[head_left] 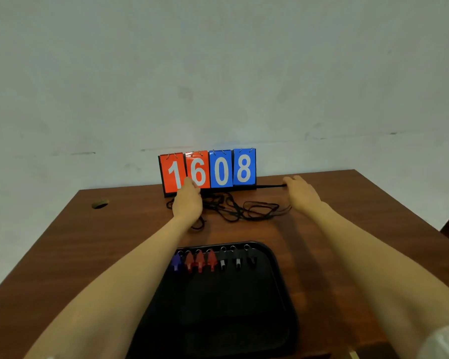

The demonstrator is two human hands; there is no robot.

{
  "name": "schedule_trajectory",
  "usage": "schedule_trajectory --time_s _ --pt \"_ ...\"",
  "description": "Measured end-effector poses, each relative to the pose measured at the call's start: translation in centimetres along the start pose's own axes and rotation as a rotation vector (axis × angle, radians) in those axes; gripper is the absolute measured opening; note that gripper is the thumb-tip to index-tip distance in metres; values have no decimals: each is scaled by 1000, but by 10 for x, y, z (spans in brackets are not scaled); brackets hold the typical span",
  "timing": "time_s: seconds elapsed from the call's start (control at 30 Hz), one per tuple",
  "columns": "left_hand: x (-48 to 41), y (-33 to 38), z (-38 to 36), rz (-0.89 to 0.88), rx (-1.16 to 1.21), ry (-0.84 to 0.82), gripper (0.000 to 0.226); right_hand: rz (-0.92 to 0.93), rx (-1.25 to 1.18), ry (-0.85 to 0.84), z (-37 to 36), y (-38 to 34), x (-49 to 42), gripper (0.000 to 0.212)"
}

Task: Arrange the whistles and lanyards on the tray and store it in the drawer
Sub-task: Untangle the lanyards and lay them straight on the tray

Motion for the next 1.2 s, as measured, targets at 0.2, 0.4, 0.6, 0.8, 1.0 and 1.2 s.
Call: schedule_trajectory --time_s 0.2,0.4,0.6,0.8,1.0,1.2 --pt "8 22 -11 21 168 -255 20 101 -164 46 25 -24 13 29" --pt "36 88 -20 -252 104 -444 48 390 -245 9 61 -85 40 27" --pt "53 108 1 -354 123 -404 31 422 -338 44 86 -100 63 16" --pt "76 114 25 -354 135 -436 31 438 -326 84 104 -109 86 17" --pt "91 120 48 -407 125 -305 29 464 -413 53 116 -122 105 17" --pt "94 100 77 -419 -170 -106 30 419 -143 -29 108 -112 110 21"
Point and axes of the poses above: each hand's wrist, its own x-axis away from the middle knuckle, its own z-axis out of the back of the hand, y = z × x, the point moved 7 cm from there along -x, towards the middle knuckle, and after that the axes turned 6 degrees about -y, right-handed, at the moved point
